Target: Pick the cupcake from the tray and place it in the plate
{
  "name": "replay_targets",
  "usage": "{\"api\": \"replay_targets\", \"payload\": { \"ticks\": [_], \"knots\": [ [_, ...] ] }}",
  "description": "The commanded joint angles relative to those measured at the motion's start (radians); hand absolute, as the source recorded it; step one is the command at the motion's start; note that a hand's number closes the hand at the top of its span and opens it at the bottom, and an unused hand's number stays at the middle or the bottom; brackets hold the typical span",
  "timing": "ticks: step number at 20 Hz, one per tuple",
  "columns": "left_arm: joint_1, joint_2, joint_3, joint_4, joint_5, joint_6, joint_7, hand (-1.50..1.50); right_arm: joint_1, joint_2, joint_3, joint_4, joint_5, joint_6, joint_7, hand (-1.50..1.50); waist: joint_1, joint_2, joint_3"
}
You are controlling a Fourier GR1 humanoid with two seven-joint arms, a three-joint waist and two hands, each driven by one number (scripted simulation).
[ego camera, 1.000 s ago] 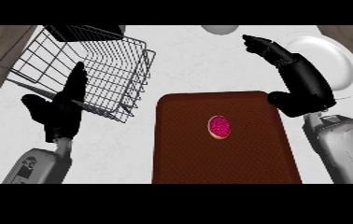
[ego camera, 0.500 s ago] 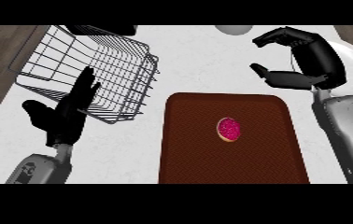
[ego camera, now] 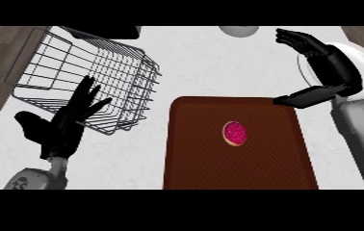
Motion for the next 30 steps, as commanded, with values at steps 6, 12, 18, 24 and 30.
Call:
{"api": "replay_targets", "payload": {
  "ticks": [6,12,18,24,30],
  "knots": [
    [0.07,-0.031,-0.07,0.076,0.006,-0.018,0.098,0.0,-0.079,-0.192,0.2,-0.016,0.244,0.19,0.007,-1.5,-0.019,0.013,-0.027],
    [0.074,-0.045,-0.057,0.089,0.003,-0.024,0.093,0.0,-0.105,-0.148,0.289,-0.083,0.347,0.157,0.108,-1.5,-0.04,0.008,-0.028],
    [0.116,-0.05,-0.048,0.081,-0.028,-0.012,0.065,0.0,-0.043,-0.087,0.35,-0.147,0.417,0.094,0.166,-1.5,-0.054,0.005,-0.028],
    [0.126,-0.059,-0.056,0.064,-0.045,-0.012,0.076,0.0,-0.015,-0.041,0.421,-0.118,0.508,0.055,0.229,-1.5,-0.049,0.014,-0.027],
    [0.172,-0.024,-0.033,-0.005,-0.031,-0.041,0.1,0.0,0.024,0.002,0.463,-0.164,0.52,0.075,0.29,-1.5,-0.044,0.006,-0.027]
  ]
}}
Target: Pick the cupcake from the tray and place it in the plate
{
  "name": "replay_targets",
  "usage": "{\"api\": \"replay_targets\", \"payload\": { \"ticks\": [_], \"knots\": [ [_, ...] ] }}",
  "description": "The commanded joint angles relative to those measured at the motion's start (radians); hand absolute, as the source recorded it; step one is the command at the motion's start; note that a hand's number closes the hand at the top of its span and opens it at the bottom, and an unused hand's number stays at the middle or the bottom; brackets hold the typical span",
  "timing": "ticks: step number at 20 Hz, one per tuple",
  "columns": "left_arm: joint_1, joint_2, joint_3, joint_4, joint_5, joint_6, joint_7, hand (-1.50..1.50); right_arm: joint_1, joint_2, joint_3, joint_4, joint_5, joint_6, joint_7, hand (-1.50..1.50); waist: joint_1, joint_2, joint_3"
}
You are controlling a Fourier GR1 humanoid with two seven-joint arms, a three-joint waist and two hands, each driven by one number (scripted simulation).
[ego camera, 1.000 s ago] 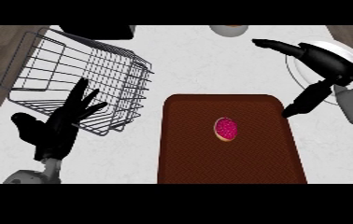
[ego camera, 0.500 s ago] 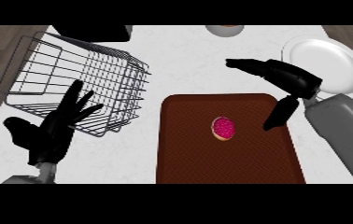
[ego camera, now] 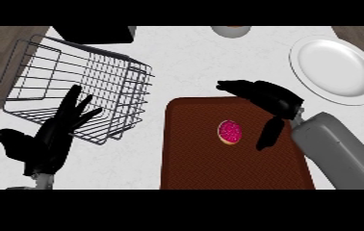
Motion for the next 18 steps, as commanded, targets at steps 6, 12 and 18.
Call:
{"api": "replay_targets", "payload": {
  "ticks": [6,12,18],
  "knots": [
    [0.085,-0.059,-0.079,0.096,0.009,-0.02,0.069,0.0,0.047,0.037,0.039,-0.061,0.048,-0.032,0.041,-1.5,-0.02,0.023,-0.032],
    [0.066,-0.07,-0.066,0.103,-0.007,-0.016,0.064,0.0,0.052,0.038,0.066,-0.045,0.14,-0.087,0.093,-1.5,-0.028,0.031,-0.033],
    [0.07,-0.074,-0.069,0.065,-0.012,-0.011,0.099,0.0,0.07,0.061,0.09,-0.023,0.178,-0.107,0.103,-1.5,-0.019,0.031,-0.032]
  ]
}}
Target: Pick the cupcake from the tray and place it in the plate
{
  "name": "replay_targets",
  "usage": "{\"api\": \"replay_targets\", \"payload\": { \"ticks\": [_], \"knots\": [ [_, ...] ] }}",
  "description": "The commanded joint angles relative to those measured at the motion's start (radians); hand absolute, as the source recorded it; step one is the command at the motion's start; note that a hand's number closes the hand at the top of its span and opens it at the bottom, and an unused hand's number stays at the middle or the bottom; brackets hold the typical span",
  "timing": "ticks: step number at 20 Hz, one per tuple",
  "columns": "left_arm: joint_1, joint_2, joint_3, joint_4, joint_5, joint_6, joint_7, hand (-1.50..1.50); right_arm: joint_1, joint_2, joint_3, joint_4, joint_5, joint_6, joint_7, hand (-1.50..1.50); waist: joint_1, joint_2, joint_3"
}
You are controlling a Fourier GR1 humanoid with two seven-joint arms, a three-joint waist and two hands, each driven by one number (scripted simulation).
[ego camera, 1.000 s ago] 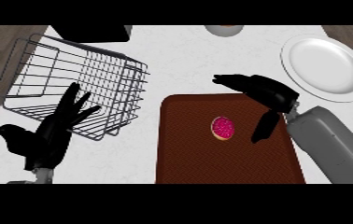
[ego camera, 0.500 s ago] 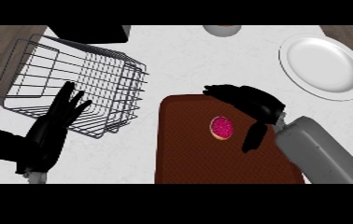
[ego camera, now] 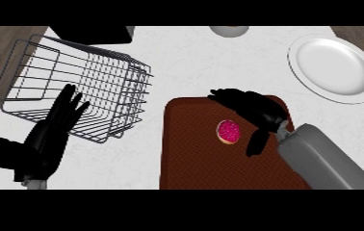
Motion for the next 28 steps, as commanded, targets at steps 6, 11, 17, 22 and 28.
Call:
{"api": "replay_targets", "payload": {
  "ticks": [6,11,17,22,28],
  "knots": [
    [0.034,-0.074,-0.09,0.169,0.011,-0.035,0.05,0.0,-0.011,0.092,0.06,0.061,0.067,-0.019,0.041,-1.5,0.004,0.036,-0.035],
    [0.032,-0.077,-0.083,0.145,-0.006,-0.015,0.076,0.0,-0.009,0.05,0.124,0.075,0.144,-0.027,-0.042,1.5,0.0,0.03,-0.033],
    [0.073,-0.084,-0.088,0.133,-0.006,-0.039,0.064,0.0,0.021,0.051,0.124,0.115,0.2,-0.14,-0.086,1.5,0.0,0.031,-0.033],
    [0.07,-0.069,-0.047,0.13,-0.002,-0.044,0.074,0.0,-0.003,0.082,0.072,0.103,0.193,-0.214,-0.115,1.5,0.002,0.028,-0.033],
    [0.122,-0.061,-0.041,0.062,-0.015,-0.028,0.095,0.0,0.073,0.151,-0.117,0.081,0.149,-0.427,0.084,1.5,-0.049,0.02,-0.033]
  ]
}}
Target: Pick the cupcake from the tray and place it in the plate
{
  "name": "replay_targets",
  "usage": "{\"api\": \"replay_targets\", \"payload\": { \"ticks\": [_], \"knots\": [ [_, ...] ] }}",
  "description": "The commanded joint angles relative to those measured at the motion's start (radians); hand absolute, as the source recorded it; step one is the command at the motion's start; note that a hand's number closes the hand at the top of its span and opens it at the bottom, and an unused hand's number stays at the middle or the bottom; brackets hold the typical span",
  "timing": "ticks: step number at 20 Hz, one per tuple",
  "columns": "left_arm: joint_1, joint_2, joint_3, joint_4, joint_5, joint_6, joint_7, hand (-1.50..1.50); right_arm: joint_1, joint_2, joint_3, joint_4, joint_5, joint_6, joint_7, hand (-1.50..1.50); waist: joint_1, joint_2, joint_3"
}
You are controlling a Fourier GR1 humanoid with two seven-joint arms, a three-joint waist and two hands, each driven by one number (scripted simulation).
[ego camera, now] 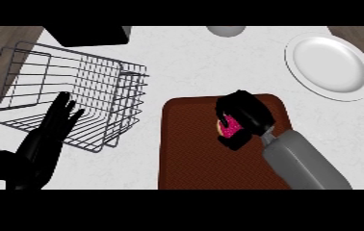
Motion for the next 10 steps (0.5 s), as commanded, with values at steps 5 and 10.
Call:
{"api": "replay_targets", "payload": {
  "ticks": [5,10],
  "knots": [
    [0.101,-0.052,-0.067,0.091,0.01,0.0,0.053,0.0,0.079,0.057,-0.197,-0.063,0.077,-0.336,0.299,1.5,-0.049,0.013,-0.034],
    [0.07,-0.055,-0.052,0.114,0.01,-0.005,0.068,0.0,0.139,0.105,-0.256,-0.179,0.096,-0.466,0.381,1.5,-0.057,0.017,-0.034]
  ]
}}
